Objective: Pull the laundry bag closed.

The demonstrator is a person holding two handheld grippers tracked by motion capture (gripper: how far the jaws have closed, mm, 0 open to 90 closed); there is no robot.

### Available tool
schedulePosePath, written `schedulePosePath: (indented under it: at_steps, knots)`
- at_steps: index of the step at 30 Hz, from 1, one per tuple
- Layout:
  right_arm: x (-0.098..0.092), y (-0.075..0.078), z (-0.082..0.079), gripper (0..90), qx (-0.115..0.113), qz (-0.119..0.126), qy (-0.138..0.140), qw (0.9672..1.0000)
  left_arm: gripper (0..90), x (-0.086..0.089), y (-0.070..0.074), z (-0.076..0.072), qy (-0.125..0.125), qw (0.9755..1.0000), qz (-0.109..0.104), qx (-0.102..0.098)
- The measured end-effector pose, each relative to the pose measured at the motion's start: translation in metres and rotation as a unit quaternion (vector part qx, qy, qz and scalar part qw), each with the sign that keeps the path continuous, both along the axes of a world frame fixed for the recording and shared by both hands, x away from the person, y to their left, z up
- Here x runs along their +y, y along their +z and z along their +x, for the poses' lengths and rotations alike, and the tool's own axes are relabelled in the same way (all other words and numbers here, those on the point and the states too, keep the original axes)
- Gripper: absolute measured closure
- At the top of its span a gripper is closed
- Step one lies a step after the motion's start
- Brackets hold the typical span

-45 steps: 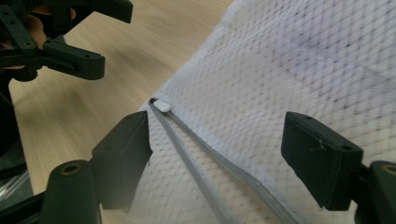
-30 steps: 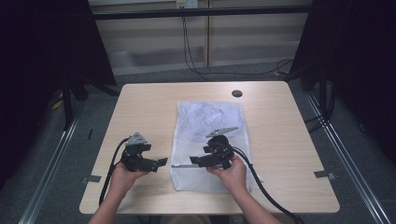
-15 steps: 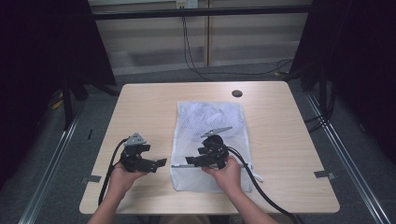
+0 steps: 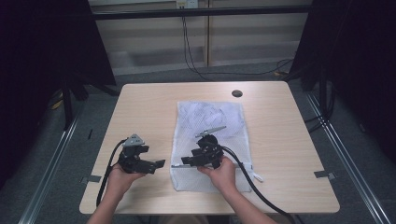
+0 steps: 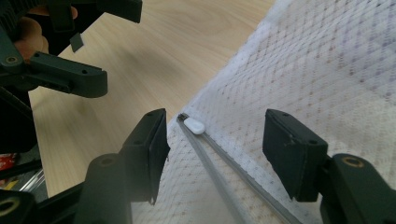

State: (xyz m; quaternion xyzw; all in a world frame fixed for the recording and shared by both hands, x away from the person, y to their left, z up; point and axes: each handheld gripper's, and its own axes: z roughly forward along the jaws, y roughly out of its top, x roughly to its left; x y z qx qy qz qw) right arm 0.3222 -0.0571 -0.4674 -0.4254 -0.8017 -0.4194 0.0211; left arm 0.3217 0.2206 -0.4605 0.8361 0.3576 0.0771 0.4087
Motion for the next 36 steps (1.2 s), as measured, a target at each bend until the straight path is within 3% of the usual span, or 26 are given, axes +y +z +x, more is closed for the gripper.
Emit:
schedulePosePath:
  at_steps: [11,17,29,36]
  knots:
    - [0.01,-0.006,0.003,45.3,0.01,-0.004,0.008,0.9999,6.0,0.004,0.001,-0.005,0.001,1.0,0.005,-0.002]
    - [0.017,-0.012,0.005,46.8,0.022,-0.003,0.012,0.9997,6.6,0.008,0.0,-0.007,0.005,1.0,-0.002,0.002]
    - [0.027,-0.021,0.007,57.4,0.045,-0.009,0.012,0.9989,6.6,0.012,-0.001,-0.008,0.008,1.0,0.001,0.002]
    - [0.03,-0.025,0.009,61.6,0.053,-0.001,0.013,0.9985,6.7,0.012,0.0,-0.008,0.009,1.0,0.001,0.001]
